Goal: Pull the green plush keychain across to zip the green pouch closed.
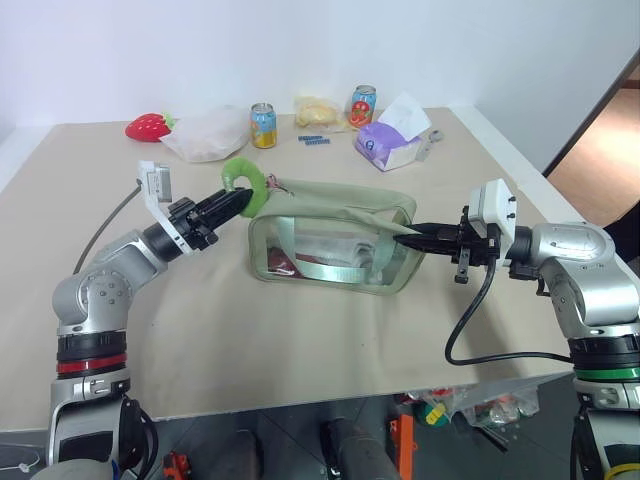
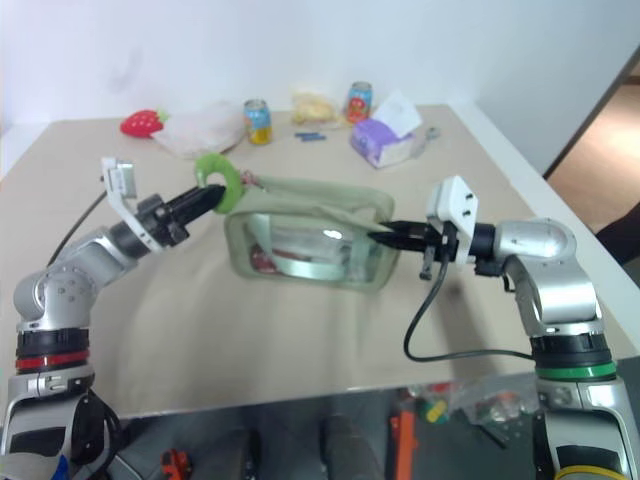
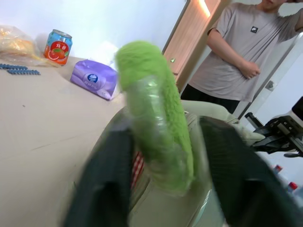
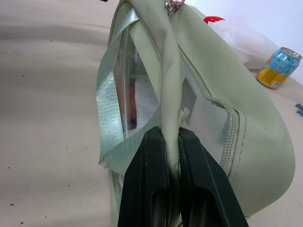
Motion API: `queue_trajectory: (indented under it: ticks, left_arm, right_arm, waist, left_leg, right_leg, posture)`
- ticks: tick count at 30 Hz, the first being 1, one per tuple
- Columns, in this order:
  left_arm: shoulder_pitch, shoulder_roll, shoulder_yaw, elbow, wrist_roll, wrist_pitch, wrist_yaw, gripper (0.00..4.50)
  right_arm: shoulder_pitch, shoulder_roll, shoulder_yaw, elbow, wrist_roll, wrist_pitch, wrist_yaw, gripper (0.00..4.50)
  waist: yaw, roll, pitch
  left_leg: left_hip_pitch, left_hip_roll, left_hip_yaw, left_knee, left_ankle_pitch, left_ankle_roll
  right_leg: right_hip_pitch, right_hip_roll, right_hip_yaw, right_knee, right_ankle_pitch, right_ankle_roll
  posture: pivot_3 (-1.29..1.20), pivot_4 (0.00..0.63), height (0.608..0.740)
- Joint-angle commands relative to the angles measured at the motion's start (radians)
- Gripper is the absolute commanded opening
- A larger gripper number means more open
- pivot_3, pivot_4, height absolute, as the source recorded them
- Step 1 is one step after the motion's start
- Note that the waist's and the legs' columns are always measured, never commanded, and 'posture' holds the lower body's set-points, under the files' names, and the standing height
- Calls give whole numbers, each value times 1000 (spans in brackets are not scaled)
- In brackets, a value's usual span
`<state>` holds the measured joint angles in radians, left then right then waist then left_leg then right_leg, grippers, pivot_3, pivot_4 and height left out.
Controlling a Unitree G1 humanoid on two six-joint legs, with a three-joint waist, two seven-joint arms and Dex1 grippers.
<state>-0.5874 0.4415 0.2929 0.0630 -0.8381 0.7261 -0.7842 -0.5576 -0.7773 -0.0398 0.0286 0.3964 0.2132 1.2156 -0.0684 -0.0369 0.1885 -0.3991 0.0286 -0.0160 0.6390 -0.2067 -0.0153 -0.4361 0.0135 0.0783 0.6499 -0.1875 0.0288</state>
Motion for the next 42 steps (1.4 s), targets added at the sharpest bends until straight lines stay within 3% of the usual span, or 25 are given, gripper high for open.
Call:
queue_trajectory:
  ticks: [1,2,9,16,26,31,38,39,41,42]
  left_arm:
    - [-23,-2,13,-17,-20,-9,-1,344]
    - [-24,-2,9,-16,-18,-11,-3,16]
    - [-47,13,4,-28,-23,-7,-13,16]
    - [-209,-6,-91,-83,-7,13,-22,16]
    - [-331,-68,-286,81,181,-98,-111,16]
    - [-344,-30,-355,122,282,-138,-181,16]
    - [-334,33,-335,53,266,-79,-251,2317]
    - [-332,45,-331,45,268,-76,-255,2478]
    - [-329,84,-319,27,264,-62,-269,3348]
    - [-326,108,-312,18,263,-53,-277,3426]
  right_arm:
    - [-13,-14,2,2,-15,-5,6,0]
    - [-14,-14,3,3,-15,-5,6,0]
    - [-19,-12,6,7,-21,-5,6,0]
    - [-31,-18,3,20,-25,-11,11,0]
    - [-22,-14,2,7,-27,-11,-5,0]
    - [-14,-14,-3,-7,-26,-5,-15,0]
    - [-9,-12,1,-15,-24,-3,-23,0]
    - [-9,-12,1,-14,-24,-4,-23,0]
    - [-13,-10,4,-10,-24,-6,-21,0]
    - [-16,-9,6,-7,-25,-7,-19,0]
  waist:
    - [0,0,0]
    - [0,0,0]
    - [0,0,0]
    - [0,0,0]
    - [0,0,0]
    - [0,0,0]
    - [-1,0,0]
    - [-1,0,0]
    - [-1,0,0]
    - [-1,0,0]
  left_leg:
    - [0,0,0,0,0,0]
    - [0,0,0,0,0,0]
    - [0,0,0,0,0,0]
    - [-1,0,-1,1,0,0]
    - [-1,-1,-1,0,0,0]
    - [-2,-1,-1,0,0,0]
    - [-2,-1,-1,0,0,0]
    - [-2,-1,-1,0,0,0]
    - [-2,-1,-1,0,0,0]
    - [-2,-1,-1,0,0,0]
  right_leg:
    - [0,0,0,0,0,0]
    - [0,0,0,0,0,0]
    - [0,0,0,0,0,0]
    - [0,0,0,-1,1,1]
    - [0,0,0,-1,1,1]
    - [0,0,0,-1,1,1]
    - [0,0,0,-1,0,1]
    - [-1,0,0,-1,0,1]
    - [-1,0,0,-1,0,1]
    - [-1,0,0,-1,0,1]
  posture:
    - [0,150,740]
    - [0,150,740]
    - [0,150,740]
    - [0,150,740]
    - [0,150,740]
    - [0,150,740]
    - [0,150,740]
    - [0,150,740]
    - [0,150,740]
    - [0,150,740]
